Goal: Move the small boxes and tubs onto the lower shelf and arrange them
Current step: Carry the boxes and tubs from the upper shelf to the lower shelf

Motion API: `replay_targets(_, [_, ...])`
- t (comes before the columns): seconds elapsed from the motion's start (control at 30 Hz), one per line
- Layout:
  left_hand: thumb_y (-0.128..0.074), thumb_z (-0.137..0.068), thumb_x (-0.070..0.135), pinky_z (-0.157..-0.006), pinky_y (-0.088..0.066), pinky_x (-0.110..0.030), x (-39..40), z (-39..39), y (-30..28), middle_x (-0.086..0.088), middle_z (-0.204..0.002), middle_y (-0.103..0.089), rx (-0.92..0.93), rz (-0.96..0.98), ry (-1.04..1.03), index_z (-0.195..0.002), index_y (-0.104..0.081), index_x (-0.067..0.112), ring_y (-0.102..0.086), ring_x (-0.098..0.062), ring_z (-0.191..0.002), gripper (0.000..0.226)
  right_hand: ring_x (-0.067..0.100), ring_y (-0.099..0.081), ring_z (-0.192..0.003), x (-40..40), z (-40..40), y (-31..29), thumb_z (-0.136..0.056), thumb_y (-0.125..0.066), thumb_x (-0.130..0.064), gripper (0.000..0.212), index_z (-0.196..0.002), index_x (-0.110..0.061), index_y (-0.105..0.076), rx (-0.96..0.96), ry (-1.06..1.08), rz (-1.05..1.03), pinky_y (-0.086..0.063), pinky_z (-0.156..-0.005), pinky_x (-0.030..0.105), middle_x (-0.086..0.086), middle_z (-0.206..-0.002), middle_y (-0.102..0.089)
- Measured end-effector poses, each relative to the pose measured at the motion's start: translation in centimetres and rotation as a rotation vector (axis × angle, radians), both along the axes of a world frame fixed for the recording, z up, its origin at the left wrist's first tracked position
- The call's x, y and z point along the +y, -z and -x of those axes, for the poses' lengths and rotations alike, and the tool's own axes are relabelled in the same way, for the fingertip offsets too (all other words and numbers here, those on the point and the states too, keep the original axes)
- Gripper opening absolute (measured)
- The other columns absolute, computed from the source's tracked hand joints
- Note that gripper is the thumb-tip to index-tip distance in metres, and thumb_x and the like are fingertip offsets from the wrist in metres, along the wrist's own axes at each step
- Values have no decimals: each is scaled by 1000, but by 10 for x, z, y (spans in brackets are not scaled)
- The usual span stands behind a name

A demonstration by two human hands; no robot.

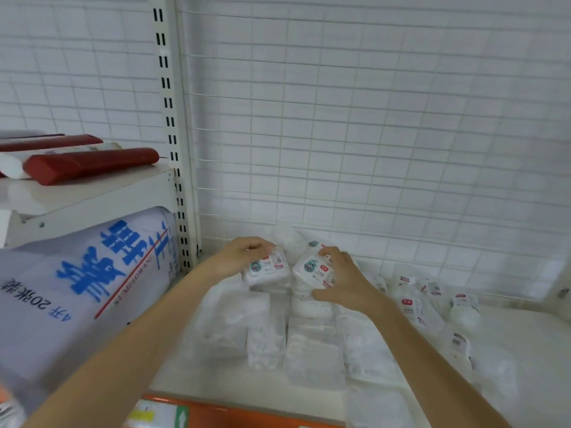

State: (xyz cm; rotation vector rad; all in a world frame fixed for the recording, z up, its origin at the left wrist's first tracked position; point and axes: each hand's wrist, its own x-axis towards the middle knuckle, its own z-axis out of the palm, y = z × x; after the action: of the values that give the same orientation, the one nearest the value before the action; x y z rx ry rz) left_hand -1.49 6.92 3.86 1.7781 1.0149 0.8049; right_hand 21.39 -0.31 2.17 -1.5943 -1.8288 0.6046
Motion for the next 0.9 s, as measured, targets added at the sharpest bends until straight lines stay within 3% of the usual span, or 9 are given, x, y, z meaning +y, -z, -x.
replay_targets(0.13, [-54,-92,24,-54,-45,-20,-8,13,9,-2,-91,-61,22,-49,-153,-91,-54,20,-57,-15,-78,4,12,-41,-111,3,19,1,-71,-74,-14,77,-135,-26,-33,-54,-68,-72,-43,-73,10,-6,-120,-25])
replay_targets(0.23, [-56,-91,26,-52,-45,-24,-14,20,11,-5,-84,-60,-52,0,-315,-85,-53,12,-58,-15,-69,15,11,-38,-111,2,31,0,-72,-73,-15,75,-136,-26,-34,-69,-91,-94,-38,-84,15,-7,-120,-27])
replay_targets(0.33, [-60,-88,29,-57,-48,-23,-29,29,10,-8,-88,-63,-112,70,-339,-89,-54,8,-58,-17,-73,22,9,-38,-110,-1,39,3,-73,-71,-19,75,-137,-27,-33,-97,-112,-77,-37,-87,18,-7,-120,-30])
replay_targets(0.47, [-64,-86,29,-57,-46,-13,-45,47,12,-1,-103,-57,42,-7,-194,-109,-54,11,-52,-10,-73,30,8,-37,-111,-6,45,8,-75,-70,-20,74,-138,-28,-32,-119,-133,-39,-36,-84,14,-7,-121,-31])
replay_targets(0.57, [-69,-80,33,-79,-44,-18,-47,56,16,3,-120,-54,191,-57,-153,-121,-50,16,-53,-8,-96,48,7,-38,-109,-10,47,13,-75,-70,-21,73,-137,-29,-33,-103,-112,-43,-36,-79,11,-7,-120,-32])
replay_targets(0.67, [-75,-75,32,-88,-32,-16,-52,55,23,6,-129,-44,342,-109,-89,-137,-36,15,-42,-7,-111,75,8,-37,-112,-12,49,15,-74,-71,-22,74,-138,-28,-33,-107,-85,-51,-35,-89,16,-8,-118,-33])
replay_targets(0.77, [-76,-73,34,-88,-28,-14,-55,54,30,-1,-139,-38,344,-177,-110,-141,-30,12,-38,-8,-116,84,10,-35,-116,-16,51,16,-74,-71,-23,75,-138,-28,-33,-135,-60,-75,-35,-97,23,-9,-118,-33])
replay_targets(0.9, [-80,-67,40,-93,-29,-17,-56,48,46,-2,-139,-30,281,-191,-121,-142,-25,15,-35,-6,-113,96,6,-31,-114,-27,48,20,-74,-71,-22,75,-138,-30,-32,-125,19,-93,-36,-91,22,-12,-118,-31])
